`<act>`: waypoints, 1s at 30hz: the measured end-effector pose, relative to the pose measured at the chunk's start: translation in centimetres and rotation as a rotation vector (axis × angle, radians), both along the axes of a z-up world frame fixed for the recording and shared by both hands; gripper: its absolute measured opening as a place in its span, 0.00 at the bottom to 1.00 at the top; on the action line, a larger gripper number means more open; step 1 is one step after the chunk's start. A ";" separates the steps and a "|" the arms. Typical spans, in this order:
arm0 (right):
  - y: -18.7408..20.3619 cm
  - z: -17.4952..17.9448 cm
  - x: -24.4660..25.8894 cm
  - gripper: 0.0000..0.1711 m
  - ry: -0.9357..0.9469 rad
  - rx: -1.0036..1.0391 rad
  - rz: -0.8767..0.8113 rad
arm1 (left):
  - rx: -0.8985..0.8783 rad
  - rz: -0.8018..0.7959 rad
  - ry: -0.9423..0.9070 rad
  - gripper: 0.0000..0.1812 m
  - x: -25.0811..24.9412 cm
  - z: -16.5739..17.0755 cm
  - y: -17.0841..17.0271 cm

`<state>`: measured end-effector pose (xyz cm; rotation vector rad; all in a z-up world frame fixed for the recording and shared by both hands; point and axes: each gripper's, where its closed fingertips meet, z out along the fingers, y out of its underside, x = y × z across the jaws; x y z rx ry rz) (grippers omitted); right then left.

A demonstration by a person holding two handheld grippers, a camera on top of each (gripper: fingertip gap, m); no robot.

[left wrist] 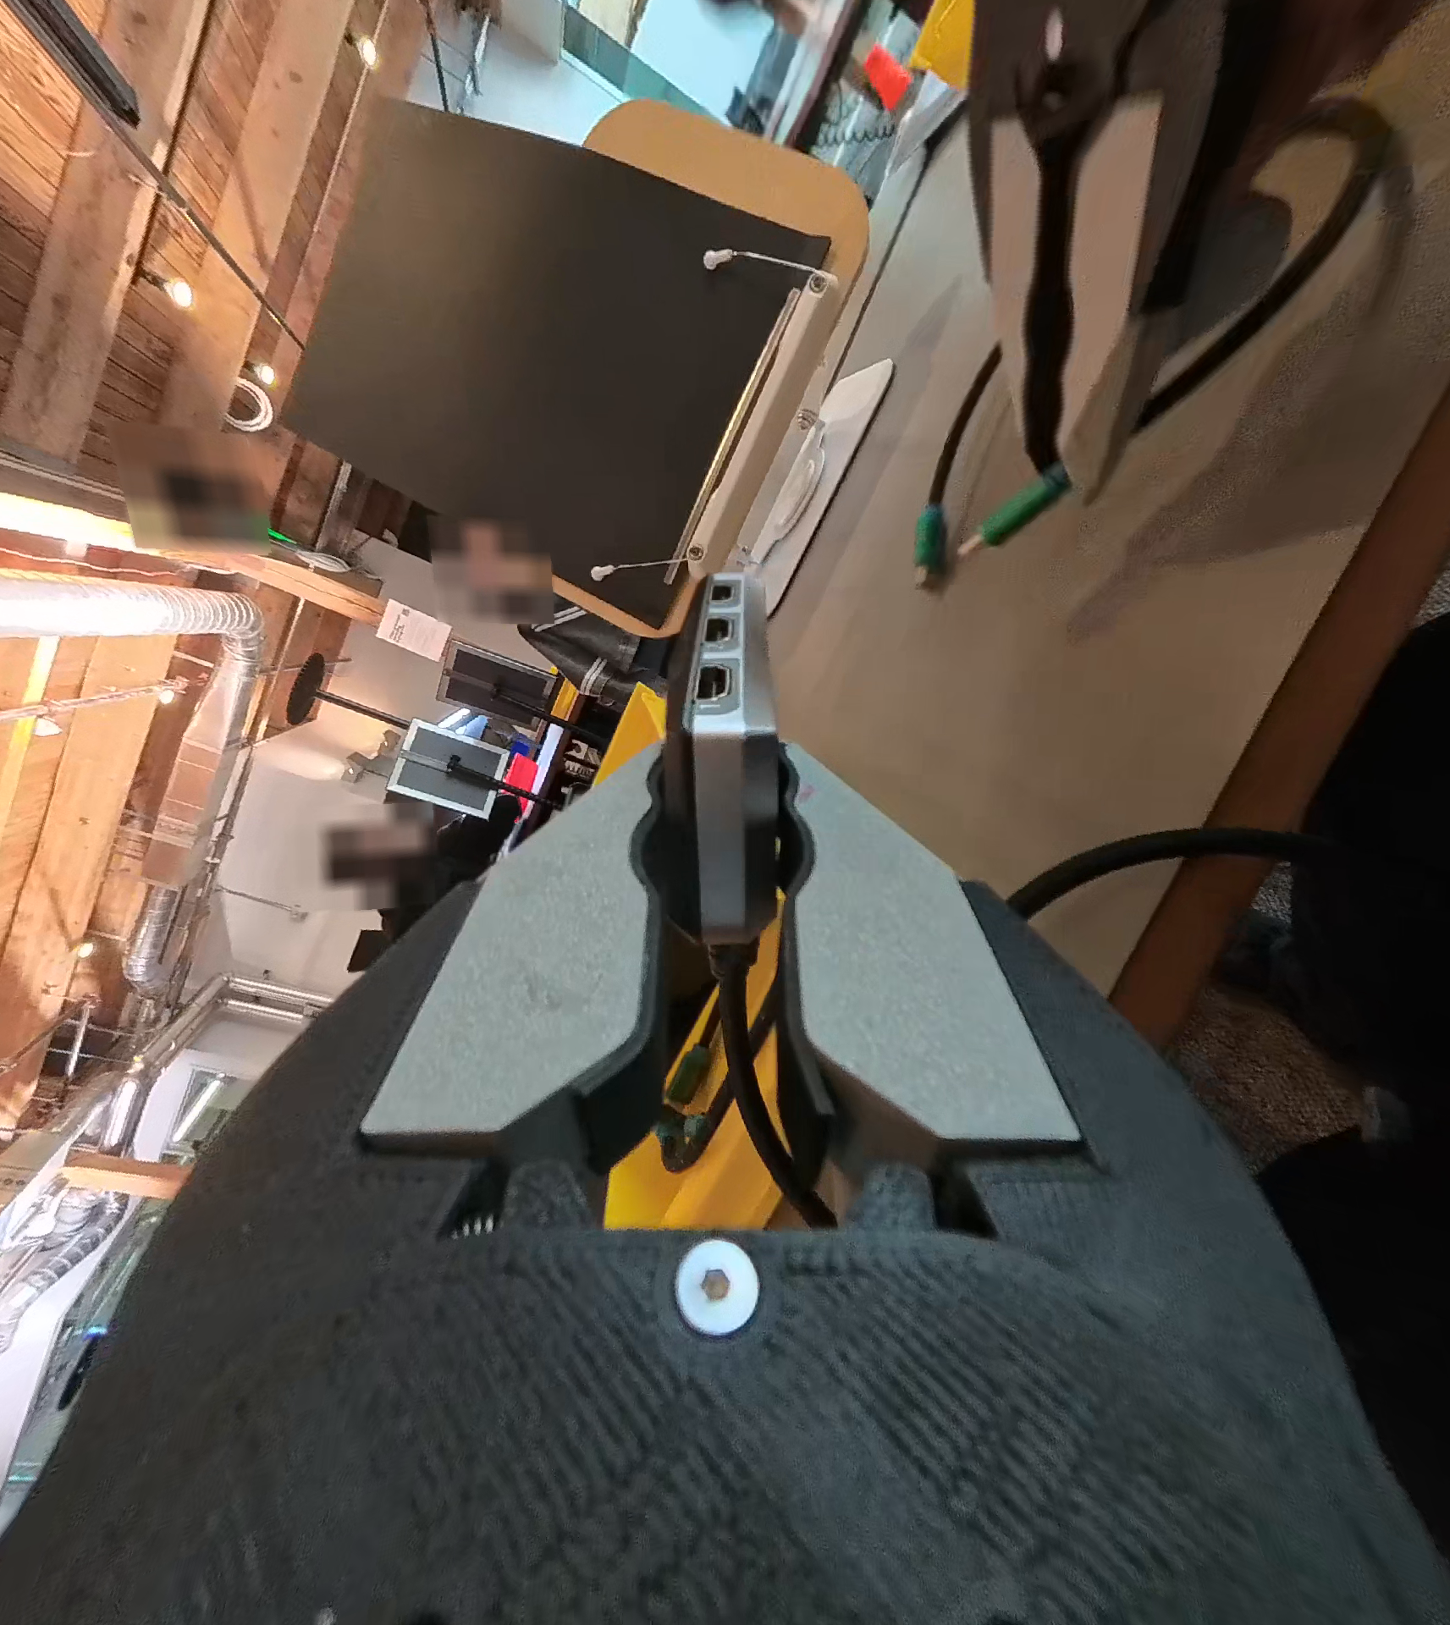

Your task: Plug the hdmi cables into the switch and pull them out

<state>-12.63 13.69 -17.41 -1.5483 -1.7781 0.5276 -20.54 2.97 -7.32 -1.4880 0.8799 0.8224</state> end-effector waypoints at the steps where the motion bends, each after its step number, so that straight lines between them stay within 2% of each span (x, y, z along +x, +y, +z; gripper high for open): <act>1: -1.7 1.7 -0.1 0.07 0.064 0.013 0.107 | -0.002 0.000 -0.005 0.10 -0.1 -0.1 0.0; 4: -5.9 5.8 0.8 0.06 0.204 0.027 0.341 | -0.003 -0.009 -0.027 0.10 0.1 0.0 0.1; 8: -9.1 8.7 2.2 0.04 0.319 -0.002 0.506 | -0.020 -0.040 -0.022 0.10 1.4 -0.1 0.0; 13: -9.2 10.1 2.5 0.04 0.376 -0.006 0.506 | -0.034 -0.053 -0.021 0.10 2.4 -0.6 0.1; 17: -9.2 10.2 2.6 0.04 0.365 0.075 0.497 | -0.077 -0.070 -0.048 0.10 2.8 -1.1 0.1; 20: -9.0 10.1 2.5 0.04 0.309 0.216 0.470 | -0.165 -0.074 -0.089 0.10 2.9 -1.9 0.1; 24: -8.5 10.2 2.3 0.04 0.202 0.531 0.438 | -0.355 -0.113 -0.200 0.10 2.9 -4.0 0.2; 28: -9.3 9.7 1.5 0.04 0.044 0.822 0.482 | -0.364 -0.175 -0.309 0.10 3.5 -3.8 0.9; 30: -9.1 9.5 1.1 0.04 -0.049 0.943 0.477 | -0.370 -0.192 -0.301 0.10 3.8 -3.8 0.8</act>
